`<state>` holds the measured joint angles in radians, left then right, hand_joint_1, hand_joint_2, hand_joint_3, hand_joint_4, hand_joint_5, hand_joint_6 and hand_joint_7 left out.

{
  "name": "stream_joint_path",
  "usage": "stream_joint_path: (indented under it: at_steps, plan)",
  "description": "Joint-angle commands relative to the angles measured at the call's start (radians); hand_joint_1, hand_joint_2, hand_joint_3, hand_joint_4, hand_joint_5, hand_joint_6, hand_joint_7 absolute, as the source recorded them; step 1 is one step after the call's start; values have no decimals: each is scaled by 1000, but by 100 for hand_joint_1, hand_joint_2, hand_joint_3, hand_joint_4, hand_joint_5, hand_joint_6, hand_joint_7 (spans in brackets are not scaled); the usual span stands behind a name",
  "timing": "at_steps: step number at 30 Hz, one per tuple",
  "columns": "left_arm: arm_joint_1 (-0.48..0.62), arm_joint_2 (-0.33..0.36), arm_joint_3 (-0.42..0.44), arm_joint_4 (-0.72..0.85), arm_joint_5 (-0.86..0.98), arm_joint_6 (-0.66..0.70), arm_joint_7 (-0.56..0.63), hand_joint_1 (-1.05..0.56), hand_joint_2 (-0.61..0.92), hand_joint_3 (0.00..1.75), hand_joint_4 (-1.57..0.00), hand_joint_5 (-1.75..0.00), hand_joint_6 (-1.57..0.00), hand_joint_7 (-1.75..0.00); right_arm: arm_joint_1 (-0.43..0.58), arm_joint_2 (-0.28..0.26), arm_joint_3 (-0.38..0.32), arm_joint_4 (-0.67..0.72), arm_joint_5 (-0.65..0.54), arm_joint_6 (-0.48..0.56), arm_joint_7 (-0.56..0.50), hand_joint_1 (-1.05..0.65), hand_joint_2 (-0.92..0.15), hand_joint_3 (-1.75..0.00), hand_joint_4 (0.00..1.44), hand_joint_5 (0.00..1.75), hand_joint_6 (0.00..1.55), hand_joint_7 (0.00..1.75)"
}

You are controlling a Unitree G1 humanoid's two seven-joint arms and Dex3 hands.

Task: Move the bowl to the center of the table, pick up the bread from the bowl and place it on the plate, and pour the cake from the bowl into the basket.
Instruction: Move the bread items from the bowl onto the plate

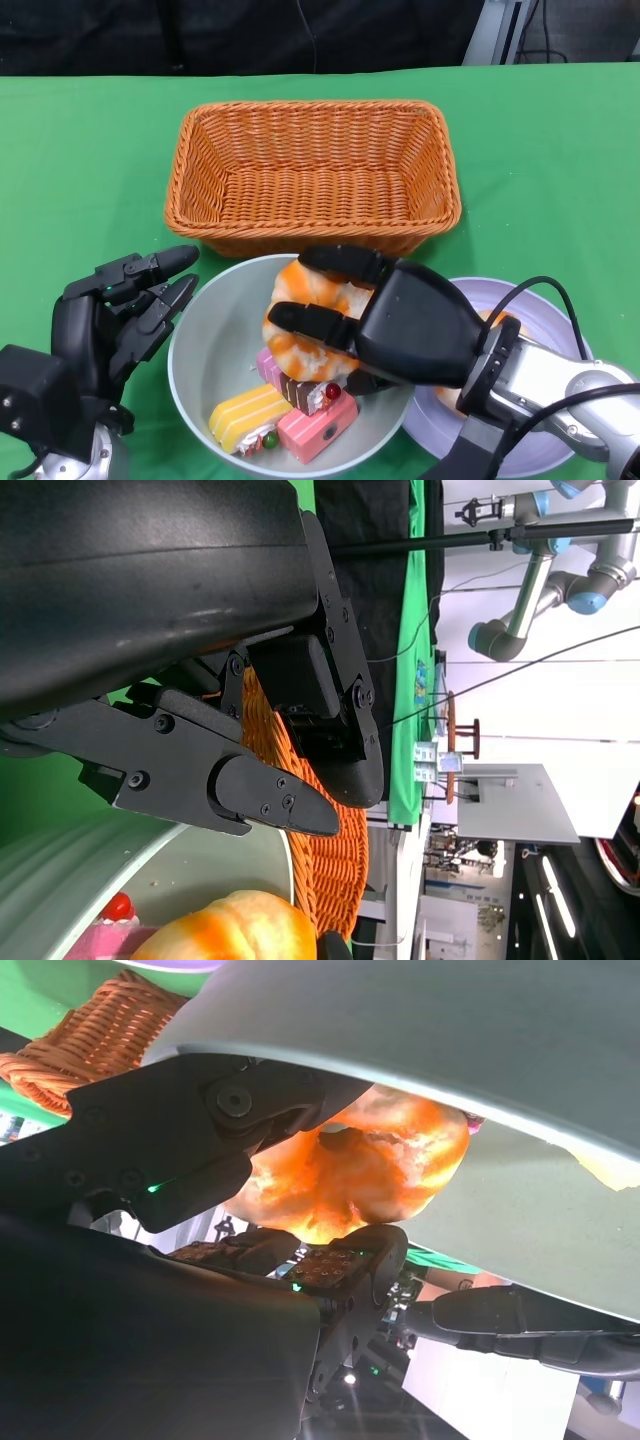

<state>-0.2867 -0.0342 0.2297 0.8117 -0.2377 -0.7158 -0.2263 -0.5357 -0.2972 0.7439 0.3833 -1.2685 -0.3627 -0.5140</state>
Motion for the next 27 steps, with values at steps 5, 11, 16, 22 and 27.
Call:
stream_joint_path:
  at_steps: [5, 11, 16, 22, 27]
  plan:
    - [10, -1, 14, -1, -29, -12, -30, -38, 92, 3, -68, -174, -130, -5, -25, 9, 19, 53, 20, -9, -37, -83, -84, 0, 43, 3, 51, 1]
    - [-1, -2, 27, 24, -53, -22, -69, -37, 92, 3, -76, -143, -128, -12, -33, 42, 22, 126, 34, -16, -147, -74, -79, 0, 53, 4, 54, 1]
    - [-5, 0, 26, 35, -28, -25, -38, -41, 87, 0, -93, -111, -125, -6, -38, 66, 25, 169, 58, -20, -195, -22, -77, -1, 67, 7, 72, 4]
    - [-1, -1, 17, 38, 27, -63, 14, -34, 92, 5, -84, -123, -127, -7, -52, 80, 33, 214, 61, -18, -229, -21, -83, -2, 86, 13, 86, 7]
    - [1, 7, 9, 50, 81, -88, 64, -40, 92, 6, -76, -137, -127, -7, -78, 89, 44, 264, 68, -46, -292, -16, -82, 0, 99, 45, 106, 7]
